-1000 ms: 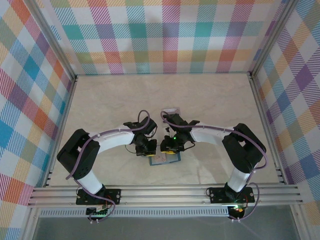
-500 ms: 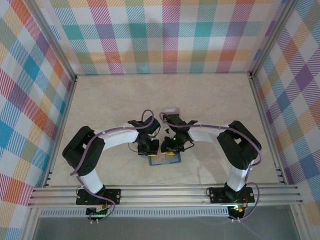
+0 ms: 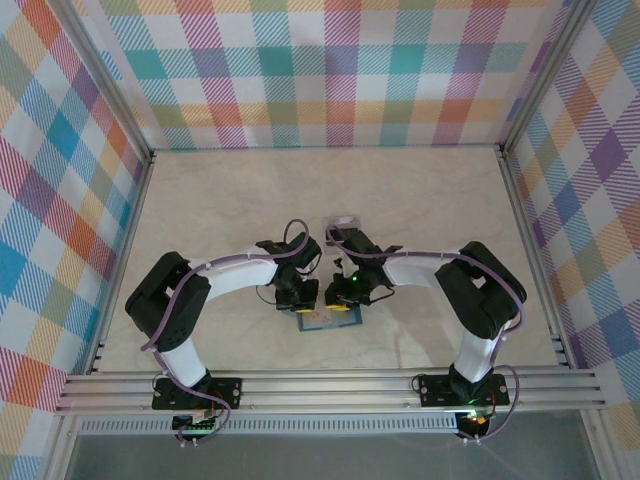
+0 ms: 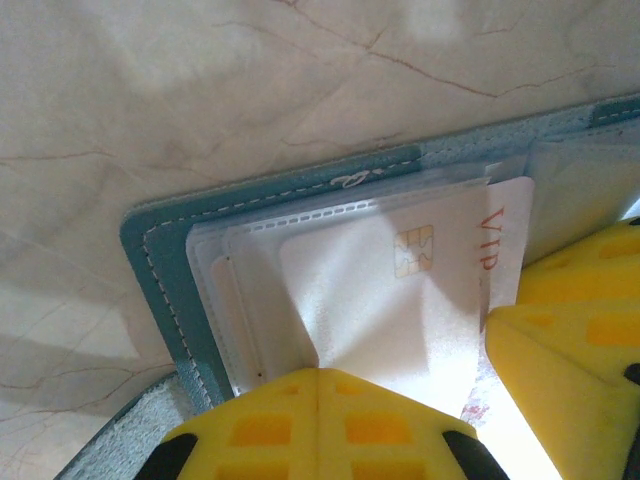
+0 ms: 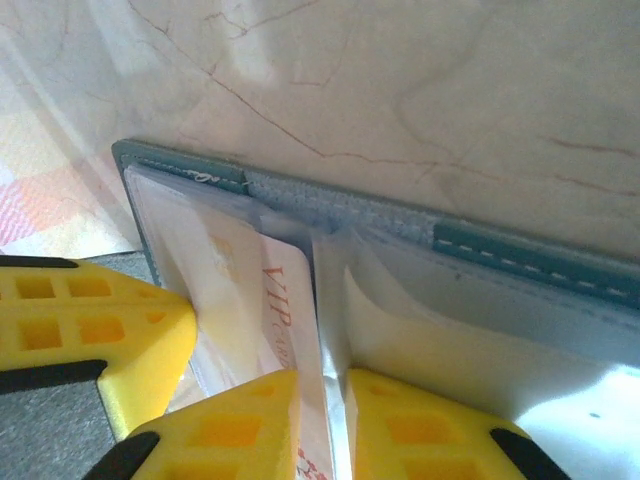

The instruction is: Take the credit cards out of the card holder

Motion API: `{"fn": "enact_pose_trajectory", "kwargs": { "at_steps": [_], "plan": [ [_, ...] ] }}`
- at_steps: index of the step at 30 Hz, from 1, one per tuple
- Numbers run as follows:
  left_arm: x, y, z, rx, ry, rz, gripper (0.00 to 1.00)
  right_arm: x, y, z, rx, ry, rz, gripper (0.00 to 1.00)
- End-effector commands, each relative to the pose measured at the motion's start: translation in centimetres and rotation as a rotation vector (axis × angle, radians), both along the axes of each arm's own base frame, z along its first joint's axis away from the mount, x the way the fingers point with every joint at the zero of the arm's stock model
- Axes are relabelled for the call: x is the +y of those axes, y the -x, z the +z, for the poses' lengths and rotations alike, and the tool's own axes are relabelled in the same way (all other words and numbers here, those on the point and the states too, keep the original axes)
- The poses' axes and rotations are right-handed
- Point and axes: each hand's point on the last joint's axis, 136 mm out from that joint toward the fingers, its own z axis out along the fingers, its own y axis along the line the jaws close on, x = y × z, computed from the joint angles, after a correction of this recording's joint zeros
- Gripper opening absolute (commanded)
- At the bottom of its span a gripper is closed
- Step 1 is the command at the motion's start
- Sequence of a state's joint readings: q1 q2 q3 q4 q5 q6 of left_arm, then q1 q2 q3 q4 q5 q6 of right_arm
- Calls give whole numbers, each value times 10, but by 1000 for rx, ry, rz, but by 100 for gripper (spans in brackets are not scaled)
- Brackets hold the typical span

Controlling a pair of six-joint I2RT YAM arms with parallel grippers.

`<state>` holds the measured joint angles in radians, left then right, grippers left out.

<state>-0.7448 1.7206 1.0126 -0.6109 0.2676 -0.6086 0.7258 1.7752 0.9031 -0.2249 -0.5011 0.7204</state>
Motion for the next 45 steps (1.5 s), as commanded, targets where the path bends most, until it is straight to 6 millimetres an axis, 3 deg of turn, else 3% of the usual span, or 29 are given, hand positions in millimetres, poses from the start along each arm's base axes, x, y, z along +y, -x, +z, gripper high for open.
{"fn": "enact_pose_trajectory", "kwargs": {
  "at_steps": [1,7,16,30,37,45],
  "plan": [
    [30,25,-26,79,-154,-21,2,16,4,21,-18,-119,34,20],
    [29,24,-22,73,-146,-20,2,25,6,35,-31,-199,63,20],
    [30,25,-21,68,-146,-16,2,22,6,26,-23,-184,50,13],
    [33,22,-20,50,-162,-18,1,-21,-5,34,-82,-82,-35,9],
    [21,7,4,-41,-91,-19,2,-35,-16,57,-169,-39,-40,8],
    [10,-11,38,-154,-25,-18,5,-51,-46,86,-353,113,40,1]
  ]
}}
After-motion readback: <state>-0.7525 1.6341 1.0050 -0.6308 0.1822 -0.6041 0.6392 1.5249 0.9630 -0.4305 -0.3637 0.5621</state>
